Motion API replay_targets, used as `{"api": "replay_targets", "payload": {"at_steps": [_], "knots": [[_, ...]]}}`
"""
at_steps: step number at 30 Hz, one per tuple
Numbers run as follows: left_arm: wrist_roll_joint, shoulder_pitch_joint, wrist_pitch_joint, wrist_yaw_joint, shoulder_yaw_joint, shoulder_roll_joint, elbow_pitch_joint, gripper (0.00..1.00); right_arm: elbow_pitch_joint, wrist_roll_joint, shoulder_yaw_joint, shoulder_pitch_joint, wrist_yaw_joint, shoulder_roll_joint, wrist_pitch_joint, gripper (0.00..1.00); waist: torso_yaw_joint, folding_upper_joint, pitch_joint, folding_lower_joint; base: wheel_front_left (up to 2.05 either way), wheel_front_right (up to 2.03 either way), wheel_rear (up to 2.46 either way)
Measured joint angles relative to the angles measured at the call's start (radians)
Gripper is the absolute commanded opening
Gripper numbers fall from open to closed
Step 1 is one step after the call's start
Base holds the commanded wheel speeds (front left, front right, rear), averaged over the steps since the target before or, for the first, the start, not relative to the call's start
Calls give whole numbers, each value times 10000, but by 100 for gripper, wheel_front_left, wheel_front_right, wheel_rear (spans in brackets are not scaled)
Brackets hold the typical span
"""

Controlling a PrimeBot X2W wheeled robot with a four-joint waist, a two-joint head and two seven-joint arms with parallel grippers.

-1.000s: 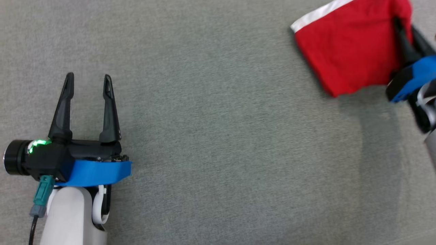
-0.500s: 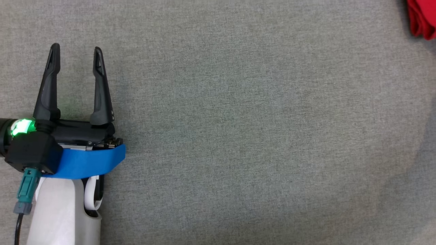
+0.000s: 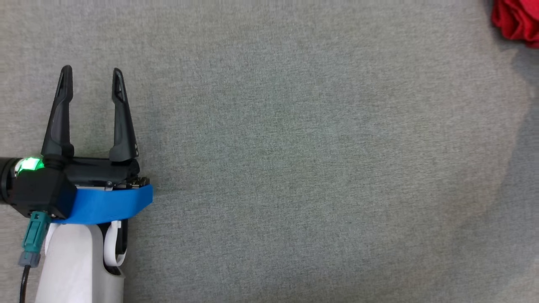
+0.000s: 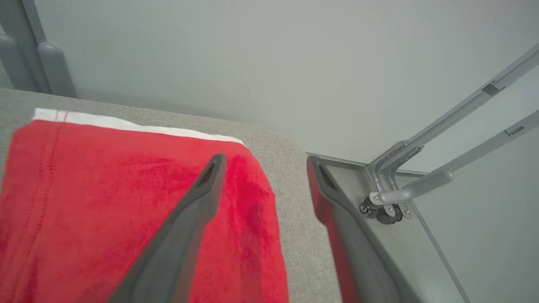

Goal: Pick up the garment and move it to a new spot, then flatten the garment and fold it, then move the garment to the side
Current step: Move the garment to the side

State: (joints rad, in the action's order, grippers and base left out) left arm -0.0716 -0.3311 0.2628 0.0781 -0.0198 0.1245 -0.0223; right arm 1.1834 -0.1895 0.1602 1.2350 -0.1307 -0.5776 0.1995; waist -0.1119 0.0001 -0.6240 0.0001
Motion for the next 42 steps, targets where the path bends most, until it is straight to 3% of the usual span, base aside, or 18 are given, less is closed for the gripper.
{"api": "replay_targets", "payload": {"at_steps": [7, 16, 31, 42], "knots": [[-259, 730, 2, -146, 341, -123, 366, 100, -700, -360, -395, -786, 0, 1131, 589, 100, -94, 0, 1105, -1, 0, 0, 0], [-416, 1827, 2, -217, 543, -357, 855, 100, -3670, -577, -357, -3179, 0, 2633, 629, 100, -168, 0, 2777, -3, 0, 0, 0], [-575, 2899, 0, -345, 366, -633, 1645, 100, -6399, -796, 13, -6825, 0, 3837, 631, 100, 317, 0, 4798, -3, 0, 0, 0], [-604, 3219, 2, -343, 384, -683, 1918, 100, -8389, -552, -692, -9598, 2, 4345, 625, 100, 674, 0, 5428, -3, 0, 0, 0]]}}
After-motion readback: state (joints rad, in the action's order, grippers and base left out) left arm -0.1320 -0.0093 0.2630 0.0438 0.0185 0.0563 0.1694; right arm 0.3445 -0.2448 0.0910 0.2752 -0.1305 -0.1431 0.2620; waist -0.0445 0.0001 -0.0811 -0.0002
